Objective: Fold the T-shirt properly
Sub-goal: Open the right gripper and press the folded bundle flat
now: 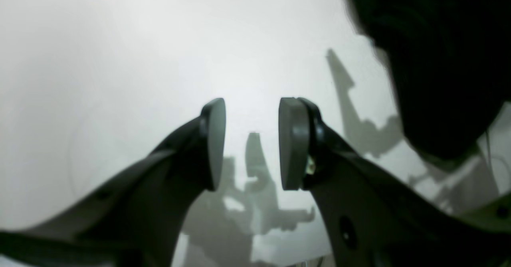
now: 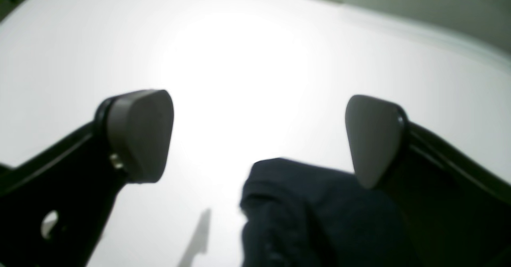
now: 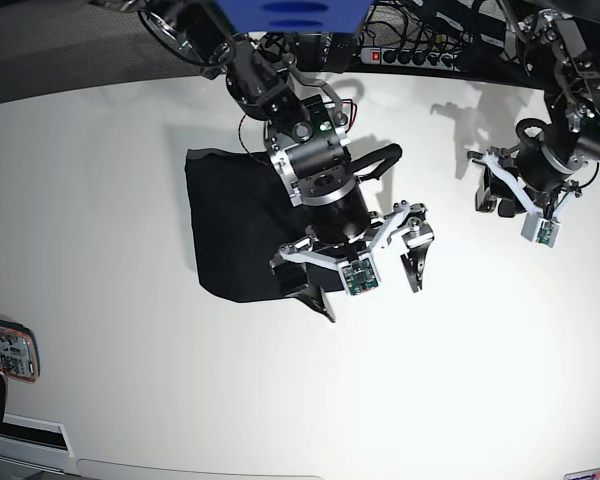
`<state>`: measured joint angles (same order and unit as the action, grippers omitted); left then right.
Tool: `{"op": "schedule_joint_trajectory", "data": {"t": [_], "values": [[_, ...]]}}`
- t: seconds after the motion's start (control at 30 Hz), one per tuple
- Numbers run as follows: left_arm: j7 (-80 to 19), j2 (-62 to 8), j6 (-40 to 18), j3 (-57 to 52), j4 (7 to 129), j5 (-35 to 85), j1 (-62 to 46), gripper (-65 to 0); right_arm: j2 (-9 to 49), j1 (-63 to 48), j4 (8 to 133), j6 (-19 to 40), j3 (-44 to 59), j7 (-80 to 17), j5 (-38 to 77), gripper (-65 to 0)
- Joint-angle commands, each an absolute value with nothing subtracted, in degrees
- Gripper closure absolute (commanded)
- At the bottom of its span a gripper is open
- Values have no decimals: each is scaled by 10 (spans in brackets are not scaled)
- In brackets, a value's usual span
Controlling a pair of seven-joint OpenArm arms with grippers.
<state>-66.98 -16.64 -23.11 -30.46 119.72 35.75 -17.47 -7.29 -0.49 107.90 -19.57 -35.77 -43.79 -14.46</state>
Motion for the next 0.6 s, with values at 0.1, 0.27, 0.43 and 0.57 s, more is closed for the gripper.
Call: {"op": "schedule_joint_trajectory", "data": {"t": [0.1, 0.27, 0.43, 0.57], "values": [[-659, -169, -233, -308, 1206, 367, -168, -213, -51, 2, 1090, -197, -357, -422, -143, -650], [-623, -169, -233, -306, 1206, 367, -167, -213, -47, 2, 1091, -197, -351, -422, -145, -650], [-604, -169, -233, -306, 1206, 366, -171, -213, -47, 2, 1091, -197, -328, -422, -143, -650], [-604, -169, -233, -305, 1206, 368, -167, -213, -47, 1, 1093, -197, -324, -422, -145, -650]]}}
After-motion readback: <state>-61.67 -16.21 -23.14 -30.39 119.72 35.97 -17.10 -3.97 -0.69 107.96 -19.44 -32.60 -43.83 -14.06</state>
